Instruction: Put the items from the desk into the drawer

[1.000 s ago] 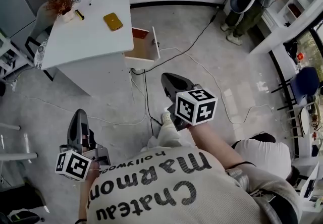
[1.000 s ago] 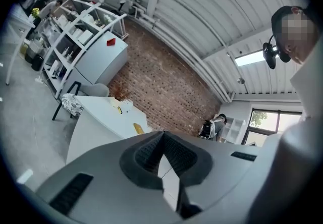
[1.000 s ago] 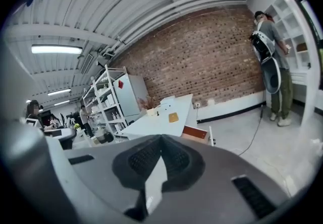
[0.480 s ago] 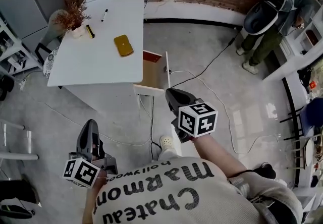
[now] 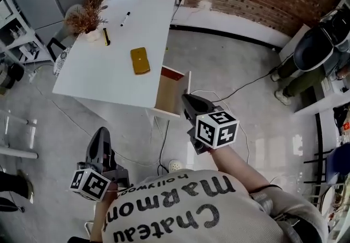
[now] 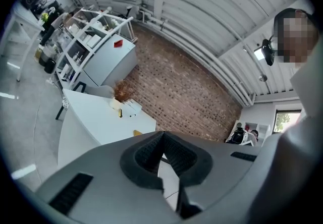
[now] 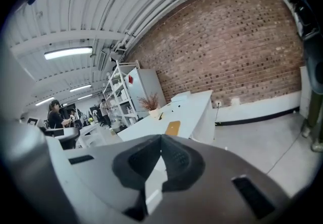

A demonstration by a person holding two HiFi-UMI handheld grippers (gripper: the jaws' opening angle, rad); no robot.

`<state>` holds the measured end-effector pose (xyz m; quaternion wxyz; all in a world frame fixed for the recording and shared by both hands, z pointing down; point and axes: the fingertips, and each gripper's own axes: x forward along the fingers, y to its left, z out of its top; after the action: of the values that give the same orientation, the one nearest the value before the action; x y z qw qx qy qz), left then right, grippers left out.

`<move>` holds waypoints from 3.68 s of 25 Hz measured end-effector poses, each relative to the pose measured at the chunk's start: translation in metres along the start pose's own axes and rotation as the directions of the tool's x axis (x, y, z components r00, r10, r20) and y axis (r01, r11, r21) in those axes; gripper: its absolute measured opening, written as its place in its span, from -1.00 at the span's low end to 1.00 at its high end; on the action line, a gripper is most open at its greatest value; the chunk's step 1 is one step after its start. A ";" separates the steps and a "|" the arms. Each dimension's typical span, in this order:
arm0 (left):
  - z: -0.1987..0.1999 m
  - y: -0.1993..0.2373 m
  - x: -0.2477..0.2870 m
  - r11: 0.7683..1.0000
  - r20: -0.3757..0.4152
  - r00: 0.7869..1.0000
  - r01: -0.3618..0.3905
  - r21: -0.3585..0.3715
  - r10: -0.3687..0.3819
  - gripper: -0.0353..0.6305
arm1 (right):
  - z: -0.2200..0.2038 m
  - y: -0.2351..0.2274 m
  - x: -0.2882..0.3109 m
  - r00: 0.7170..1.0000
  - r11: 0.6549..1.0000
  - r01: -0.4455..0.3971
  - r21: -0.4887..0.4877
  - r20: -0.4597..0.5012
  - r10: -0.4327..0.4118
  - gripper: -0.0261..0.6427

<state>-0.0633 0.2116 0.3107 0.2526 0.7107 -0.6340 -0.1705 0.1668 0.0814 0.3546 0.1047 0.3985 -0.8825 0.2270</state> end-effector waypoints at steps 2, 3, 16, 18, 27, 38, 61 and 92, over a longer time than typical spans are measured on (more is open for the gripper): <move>0.000 0.001 0.005 1.000 0.014 1.000 -0.026 0.009 0.026 -0.89 | 0.001 -0.007 0.012 1.000 1.000 -0.021 -0.005 -0.015 0.021 -0.91; -0.002 0.001 0.008 0.999 0.016 0.999 -0.038 0.009 0.037 -0.89 | 0.002 -0.010 0.017 0.999 1.000 -0.027 -0.004 -0.020 0.027 -0.91; -0.010 0.049 0.057 0.998 -0.044 0.997 -0.059 -0.030 0.058 -0.89 | -0.042 -0.013 0.084 0.990 0.997 -0.032 0.070 -0.138 0.041 -0.91; -0.008 0.060 0.078 0.999 -0.067 0.997 -0.034 -0.036 0.032 -0.89 | -0.048 -0.016 0.097 0.986 0.995 -0.007 0.095 -0.164 0.023 -0.91; 0.037 0.118 0.160 0.998 -0.176 0.982 0.062 -0.016 -0.064 -0.89 | -0.053 -0.020 0.175 0.976 0.967 0.118 0.225 -0.204 -0.072 -0.91; 0.091 0.203 0.198 0.994 -0.223 0.969 0.106 -0.026 -0.109 -0.89 | -0.053 -0.011 0.274 0.918 0.957 0.205 0.204 -0.380 -0.115 -0.03; 0.121 0.293 0.209 0.993 -0.202 0.976 0.070 -0.094 -0.087 -0.89 | -0.059 -0.043 0.368 0.623 0.946 0.288 -0.148 -0.721 -0.303 0.38; 0.100 0.263 0.224 0.982 -0.193 0.968 0.139 -0.131 -0.163 -0.89 | -0.061 -0.054 0.321 0.555 0.898 0.204 -0.390 -0.710 -0.434 0.13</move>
<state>-0.3035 -0.0421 0.3980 0.3434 0.7547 -0.5378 -0.1526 -0.0045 -0.1306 0.5424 0.5694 0.3962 -0.6807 0.2352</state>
